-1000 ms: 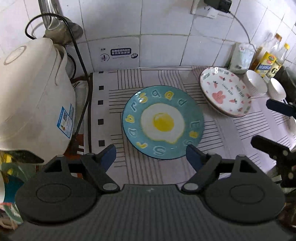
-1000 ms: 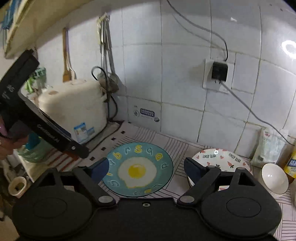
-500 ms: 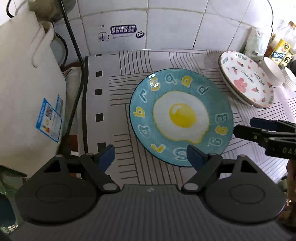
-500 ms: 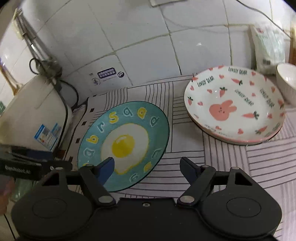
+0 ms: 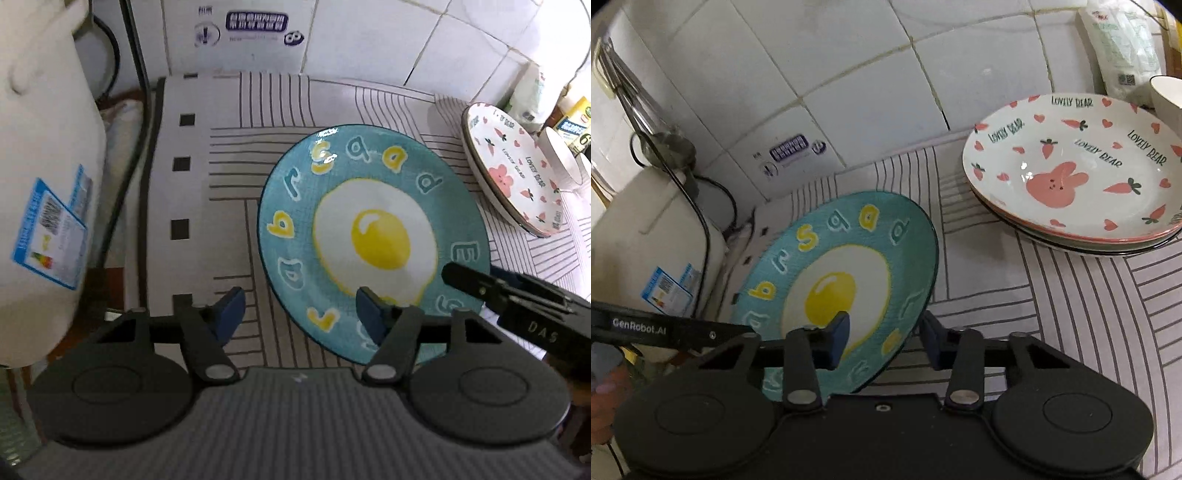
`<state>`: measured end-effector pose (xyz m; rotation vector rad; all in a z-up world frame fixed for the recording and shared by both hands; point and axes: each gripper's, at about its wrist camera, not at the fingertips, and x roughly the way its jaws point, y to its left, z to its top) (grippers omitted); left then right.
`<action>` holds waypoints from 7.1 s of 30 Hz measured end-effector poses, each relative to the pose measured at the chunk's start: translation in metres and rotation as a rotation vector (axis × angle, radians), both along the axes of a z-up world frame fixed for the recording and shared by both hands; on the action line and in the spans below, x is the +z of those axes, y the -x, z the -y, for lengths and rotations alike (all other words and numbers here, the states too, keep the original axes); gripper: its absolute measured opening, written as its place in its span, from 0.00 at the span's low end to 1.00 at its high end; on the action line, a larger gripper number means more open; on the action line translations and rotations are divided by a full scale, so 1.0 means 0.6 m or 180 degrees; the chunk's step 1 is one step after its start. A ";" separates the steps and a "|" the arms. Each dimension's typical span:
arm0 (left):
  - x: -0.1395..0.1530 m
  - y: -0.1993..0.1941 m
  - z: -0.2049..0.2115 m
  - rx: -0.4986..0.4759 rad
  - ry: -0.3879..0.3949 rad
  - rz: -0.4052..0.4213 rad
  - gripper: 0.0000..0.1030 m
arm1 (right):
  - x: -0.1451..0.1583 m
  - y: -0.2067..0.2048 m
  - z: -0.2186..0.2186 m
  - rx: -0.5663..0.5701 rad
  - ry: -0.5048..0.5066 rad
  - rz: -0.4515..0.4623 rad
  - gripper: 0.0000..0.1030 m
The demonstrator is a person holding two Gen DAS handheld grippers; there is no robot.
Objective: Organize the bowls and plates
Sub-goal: 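Grasp the rim of the blue egg plate with both grippers, then lift the blue egg plate and lower it onto the bunny plate, then open both grippers and pull back from the plate stack, then move the left gripper to the white bowl by the stove and grasp its rim, then carry the white bowl toward the plate stack and open the left gripper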
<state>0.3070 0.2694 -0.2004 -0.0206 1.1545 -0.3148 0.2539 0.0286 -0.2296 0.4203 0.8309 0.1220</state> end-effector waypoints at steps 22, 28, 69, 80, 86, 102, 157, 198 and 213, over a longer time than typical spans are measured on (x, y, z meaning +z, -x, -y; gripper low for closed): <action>-0.013 0.005 0.002 -0.0040 0.0060 0.0092 0.31 | -0.003 -0.018 0.062 -0.0102 -0.0680 -0.0344 0.15; 0.037 0.038 0.029 -0.0218 -0.0053 0.0286 0.31 | 0.038 0.022 0.067 -0.0169 -0.0496 -0.0263 0.15; 0.042 -0.148 0.367 -0.0762 -0.0252 -0.0309 0.31 | 0.068 -0.034 0.346 -0.0596 -0.0266 -0.0431 0.19; 0.042 -0.154 0.379 -0.0692 -0.0258 -0.0416 0.31 | 0.091 -0.042 0.303 -0.0702 0.0405 -0.0499 0.30; 0.030 -0.146 0.376 -0.0662 -0.0340 -0.0446 0.31 | 0.099 -0.045 0.268 -0.0680 0.0773 -0.0575 0.32; 0.053 -0.088 0.381 -0.0764 -0.0373 -0.0240 0.21 | 0.094 0.016 0.248 -0.0740 0.0897 -0.0315 0.32; 0.314 0.268 0.546 -0.0817 -0.0309 0.0570 0.98 | 0.301 0.410 0.484 -0.0037 0.1244 0.0405 0.96; -0.007 0.183 1.022 -0.1027 0.0420 -0.0332 0.26 | -0.027 0.340 0.751 -0.0472 0.1212 0.0686 0.96; 0.003 0.201 1.008 -0.1078 0.0363 -0.0271 0.16 | -0.021 0.346 0.728 -0.0416 0.1245 0.0720 0.96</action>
